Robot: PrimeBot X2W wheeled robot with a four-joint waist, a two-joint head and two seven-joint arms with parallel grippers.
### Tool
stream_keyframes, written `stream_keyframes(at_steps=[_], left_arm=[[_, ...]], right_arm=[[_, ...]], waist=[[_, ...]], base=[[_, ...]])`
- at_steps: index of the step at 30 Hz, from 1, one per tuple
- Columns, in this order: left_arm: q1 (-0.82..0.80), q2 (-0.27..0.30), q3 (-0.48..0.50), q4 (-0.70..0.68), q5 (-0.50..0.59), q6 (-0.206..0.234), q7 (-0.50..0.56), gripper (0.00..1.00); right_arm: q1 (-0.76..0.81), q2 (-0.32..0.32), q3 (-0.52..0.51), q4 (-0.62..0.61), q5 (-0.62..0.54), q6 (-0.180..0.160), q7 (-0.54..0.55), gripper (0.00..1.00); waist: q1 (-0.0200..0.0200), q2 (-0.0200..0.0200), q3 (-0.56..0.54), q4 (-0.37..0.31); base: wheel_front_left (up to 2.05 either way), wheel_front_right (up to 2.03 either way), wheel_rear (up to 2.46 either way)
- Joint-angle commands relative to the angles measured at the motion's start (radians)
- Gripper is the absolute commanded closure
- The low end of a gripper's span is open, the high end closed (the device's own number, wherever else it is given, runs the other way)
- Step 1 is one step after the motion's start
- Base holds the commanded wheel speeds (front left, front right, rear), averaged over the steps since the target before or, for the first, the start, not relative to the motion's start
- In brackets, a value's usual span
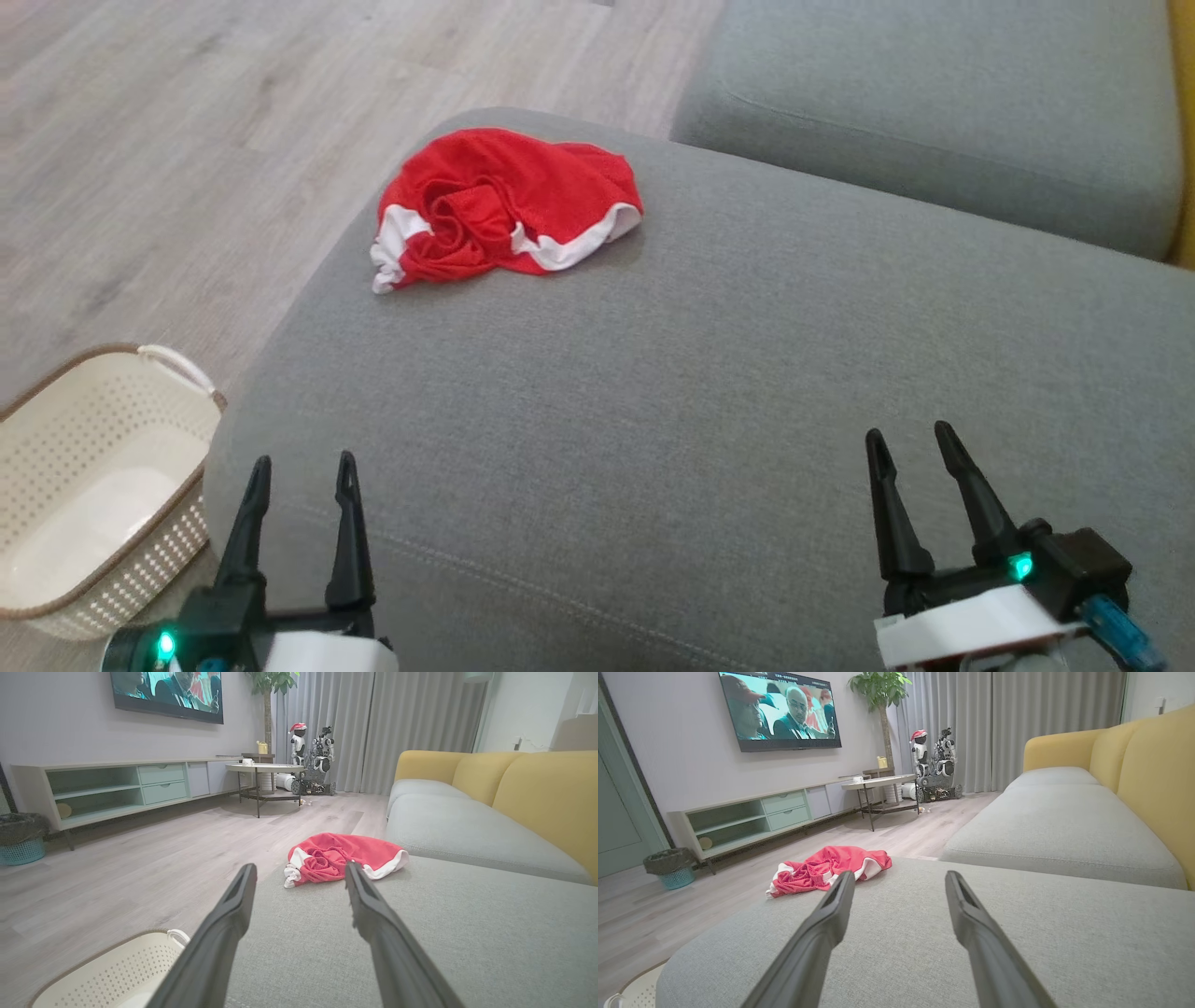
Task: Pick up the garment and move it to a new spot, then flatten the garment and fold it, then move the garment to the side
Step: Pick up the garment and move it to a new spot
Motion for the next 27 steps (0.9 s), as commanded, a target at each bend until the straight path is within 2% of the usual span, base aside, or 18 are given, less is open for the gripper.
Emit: stream_keyframes(at_steps=[1, 7, 12, 16, 17, 19, 22, 27], left_arm=[[-0.027, -0.007, 0.040, -0.038, 0.008, -0.003, -0.006, 0.00], [-0.116, 0.032, 0.040, -0.044, 0.038, -0.036, -0.006, 0.00], [-0.293, 0.076, 0.085, -0.061, 0.032, -0.057, -0.006, 0.00], [-0.460, 0.115, 0.123, -0.029, 0.009, -0.092, -0.006, 0.00], [-0.502, 0.127, 0.132, -0.001, 0.000, -0.106, -0.006, 0.00], [-0.628, 0.155, 0.131, 0.139, -0.021, -0.152, -0.002, 0.00], [-0.787, 0.195, 0.102, 0.298, -0.006, -0.189, 0.083, 0.00], [-1.051, 0.194, 0.057, 0.508, -0.059, -0.237, 0.235, 0.00]], right_arm=[[-0.016, -0.002, 0.026, -0.028, 0.000, 0.003, -0.008, 0.00], [-0.040, -0.002, 0.033, -0.026, -0.038, 0.003, -0.008, 0.00], [-0.092, -0.002, 0.026, -0.023, -0.107, 0.003, -0.008, 0.00], [-0.147, -0.017, 0.021, -0.031, -0.145, 0.003, -0.008, 0.00], [-0.159, -0.022, 0.022, -0.035, -0.152, 0.003, -0.008, 0.00], [-0.191, -0.038, 0.017, -0.050, -0.167, 0.003, -0.008, 0.00], [-0.219, -0.053, 0.014, -0.081, -0.175, 0.003, -0.008, 0.00], [-0.265, -0.082, 0.000, -0.124, -0.198, 0.003, -0.008, 0.00]], waist=[[0.0001, -0.0001, -0.001, 0.007], [0.0001, -0.0001, 0.067, 0.000], [0.0001, -0.0001, 0.170, -0.040], [0.0001, -0.0001, 0.266, -0.082], [0.0001, -0.0001, 0.291, -0.093], [0.0001, -0.0001, 0.358, -0.118], [0.0001, -0.0001, 0.423, -0.136], [0.0001, -0.0001, 0.525, -0.151]], base=[[0.00, 0.00, 0.00], [0.00, 0.00, 0.00], [0.00, 0.00, 0.00], [0.00, 0.00, 0.00], [0.00, 0.00, 0.00], [0.00, 0.00, 0.00], [0.00, 0.00, 0.00], [0.00, 0.00, 0.00]])
